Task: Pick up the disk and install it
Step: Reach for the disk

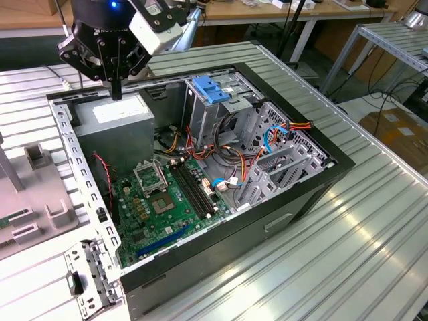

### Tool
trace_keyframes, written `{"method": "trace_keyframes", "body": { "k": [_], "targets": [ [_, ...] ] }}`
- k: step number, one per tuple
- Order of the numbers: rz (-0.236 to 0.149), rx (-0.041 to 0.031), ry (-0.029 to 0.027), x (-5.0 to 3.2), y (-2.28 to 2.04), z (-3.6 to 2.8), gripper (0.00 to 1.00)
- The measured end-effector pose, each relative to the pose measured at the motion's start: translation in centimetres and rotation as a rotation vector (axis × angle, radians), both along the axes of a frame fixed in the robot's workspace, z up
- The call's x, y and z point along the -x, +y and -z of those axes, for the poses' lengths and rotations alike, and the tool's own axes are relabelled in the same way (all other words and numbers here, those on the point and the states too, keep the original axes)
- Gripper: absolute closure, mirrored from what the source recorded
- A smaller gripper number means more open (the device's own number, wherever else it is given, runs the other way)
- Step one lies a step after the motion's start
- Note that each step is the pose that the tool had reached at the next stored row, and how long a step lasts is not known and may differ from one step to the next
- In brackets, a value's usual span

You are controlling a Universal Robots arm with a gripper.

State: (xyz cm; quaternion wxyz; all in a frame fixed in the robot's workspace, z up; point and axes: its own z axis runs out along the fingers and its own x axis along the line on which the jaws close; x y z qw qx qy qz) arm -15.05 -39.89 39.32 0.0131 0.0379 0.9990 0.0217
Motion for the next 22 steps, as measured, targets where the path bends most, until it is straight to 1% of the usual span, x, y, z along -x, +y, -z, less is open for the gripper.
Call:
{"method": "trace_keyframes", "body": {
  "k": [22],
  "targets": [
    [0.0,0.0,0.0,0.76,0.0,0.0,0.89]
  ]
}}
